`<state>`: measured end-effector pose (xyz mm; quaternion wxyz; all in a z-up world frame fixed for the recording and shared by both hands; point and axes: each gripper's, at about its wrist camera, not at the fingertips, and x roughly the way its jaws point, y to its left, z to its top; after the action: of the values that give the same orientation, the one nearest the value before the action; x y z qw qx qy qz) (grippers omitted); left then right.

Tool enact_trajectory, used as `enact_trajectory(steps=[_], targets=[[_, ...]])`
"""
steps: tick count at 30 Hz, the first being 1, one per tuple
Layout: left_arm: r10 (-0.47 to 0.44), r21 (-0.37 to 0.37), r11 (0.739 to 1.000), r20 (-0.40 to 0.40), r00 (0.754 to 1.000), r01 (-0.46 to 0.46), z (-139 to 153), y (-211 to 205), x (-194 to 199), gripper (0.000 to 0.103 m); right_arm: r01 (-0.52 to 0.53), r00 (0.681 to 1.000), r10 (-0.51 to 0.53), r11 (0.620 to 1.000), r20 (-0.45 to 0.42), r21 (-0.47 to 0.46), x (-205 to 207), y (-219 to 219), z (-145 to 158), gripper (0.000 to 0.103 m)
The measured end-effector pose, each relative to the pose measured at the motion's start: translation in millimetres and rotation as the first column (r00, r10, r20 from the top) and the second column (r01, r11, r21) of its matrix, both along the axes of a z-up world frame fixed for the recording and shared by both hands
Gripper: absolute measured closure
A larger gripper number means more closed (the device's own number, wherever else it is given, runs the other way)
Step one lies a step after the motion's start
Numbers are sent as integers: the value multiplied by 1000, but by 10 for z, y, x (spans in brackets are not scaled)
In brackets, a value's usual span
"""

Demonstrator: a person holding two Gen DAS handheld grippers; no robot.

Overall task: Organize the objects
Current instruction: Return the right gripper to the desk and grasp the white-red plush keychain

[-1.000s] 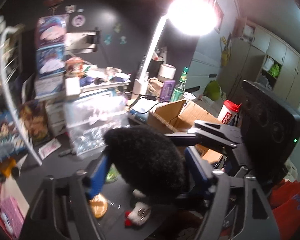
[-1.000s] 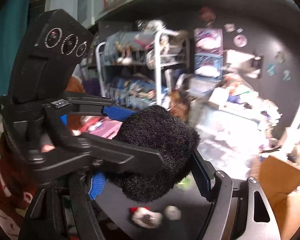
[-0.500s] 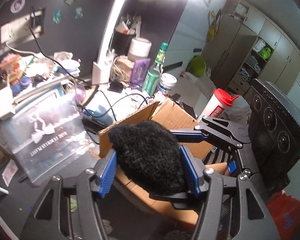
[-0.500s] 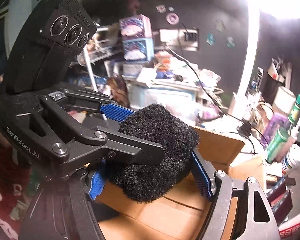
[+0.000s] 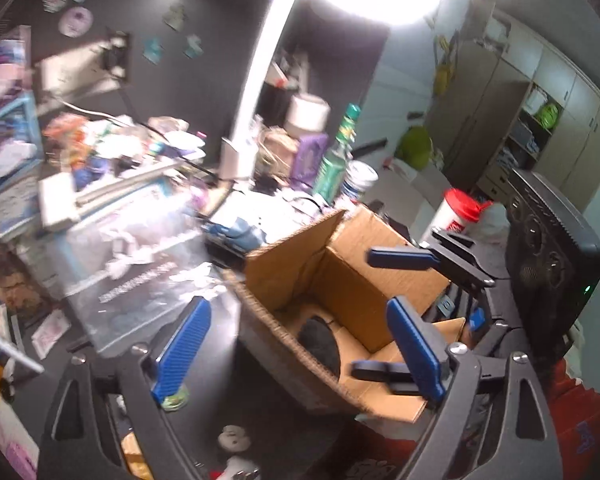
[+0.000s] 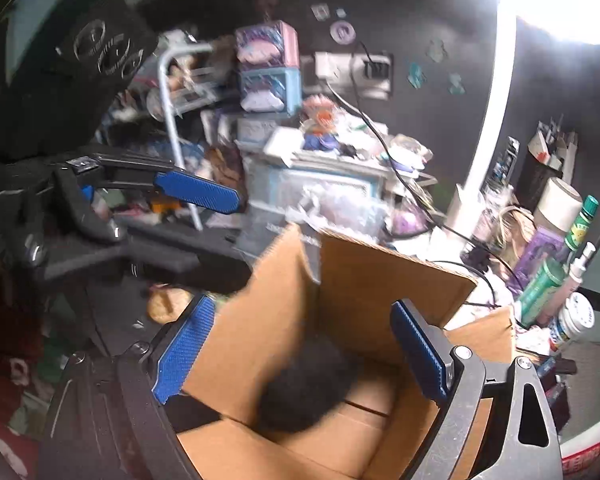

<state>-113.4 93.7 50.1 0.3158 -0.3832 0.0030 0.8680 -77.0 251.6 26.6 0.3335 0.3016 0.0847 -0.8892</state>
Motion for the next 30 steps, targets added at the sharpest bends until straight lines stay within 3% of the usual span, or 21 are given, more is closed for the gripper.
enact_trajectory(steps=[6,12,17,22,24,30], targets=[[146,5,989,-112,983,-146,15,-649,393,6,-161,985,154,984,-81,-79,522,-414,122,14],[281,22,959,-165,945,-281,-323,-1238,756,5,-252,968,250,960,-32,-120,851,-887,-152,14],[351,25,936,-144,925,-351,-717,-1587,963,5,-244,970,243,964,-30,-102,1029,-1113,-573,15],[404,17,914,-94,910,-404,-1159,-1749,1078,5,-138,988,143,986,49,-90,994,-1200,-1102,17],[416,21,910,-61,908,-415,-1327,-1781,1116,5,-90,992,96,993,77,-72,958,-1230,-1285,26],[411,36,911,8,912,-411,-1589,-1793,1139,5,5,995,-6,1000,103,10,820,-1296,-1647,34]])
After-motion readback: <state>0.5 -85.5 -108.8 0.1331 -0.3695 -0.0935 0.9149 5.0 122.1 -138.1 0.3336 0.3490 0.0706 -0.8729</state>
